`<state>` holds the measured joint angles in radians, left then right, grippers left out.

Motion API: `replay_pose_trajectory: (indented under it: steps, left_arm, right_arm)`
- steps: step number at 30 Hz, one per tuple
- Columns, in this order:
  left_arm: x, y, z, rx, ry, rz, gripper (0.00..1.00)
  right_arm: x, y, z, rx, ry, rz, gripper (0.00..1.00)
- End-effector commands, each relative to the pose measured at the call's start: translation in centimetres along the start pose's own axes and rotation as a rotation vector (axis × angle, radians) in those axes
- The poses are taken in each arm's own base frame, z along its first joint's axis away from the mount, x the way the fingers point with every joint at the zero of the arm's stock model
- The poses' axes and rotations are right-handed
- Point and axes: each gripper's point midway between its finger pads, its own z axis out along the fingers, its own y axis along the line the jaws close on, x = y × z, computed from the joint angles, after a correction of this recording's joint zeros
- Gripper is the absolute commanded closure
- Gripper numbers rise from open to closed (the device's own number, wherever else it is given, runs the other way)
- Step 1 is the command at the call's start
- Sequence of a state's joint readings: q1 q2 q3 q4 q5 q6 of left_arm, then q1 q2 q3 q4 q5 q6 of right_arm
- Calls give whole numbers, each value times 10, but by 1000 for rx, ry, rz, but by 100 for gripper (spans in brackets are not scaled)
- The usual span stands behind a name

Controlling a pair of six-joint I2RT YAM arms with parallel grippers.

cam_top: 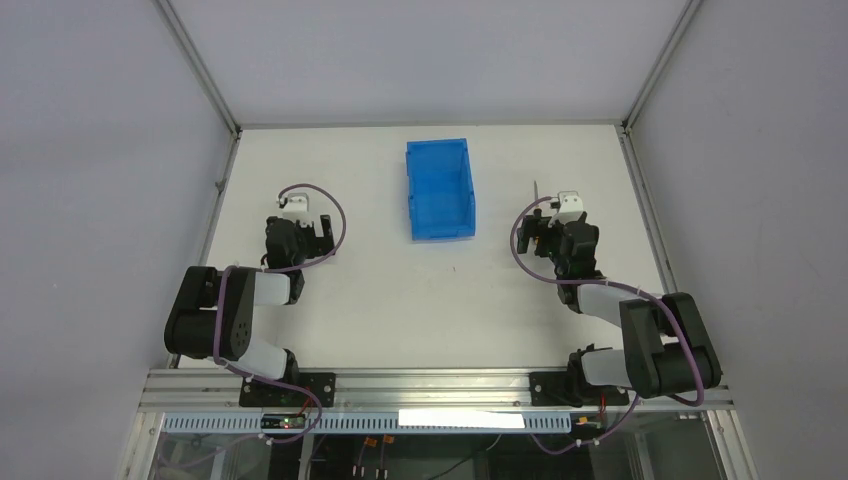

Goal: Put the screwdriver in the bin
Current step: Pick up the screwdriver from the center of the board.

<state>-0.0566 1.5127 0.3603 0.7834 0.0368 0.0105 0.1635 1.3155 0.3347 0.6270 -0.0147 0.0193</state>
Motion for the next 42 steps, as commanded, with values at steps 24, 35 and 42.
replay_pose_trajectory:
  steps: [24,35,42]
  left_arm:
    - [-18,2,4,2,-53,-11,0]
    - [-18,2,4,4,-53,-11,0]
    - [-18,2,4,3,-53,-11,0]
  right_arm:
    - [-25,-13,-1,86,-77,18,1]
    - [-44,-15,-8,110,-93,25,1]
    - [-85,-10,-26,113,-51,64,1]
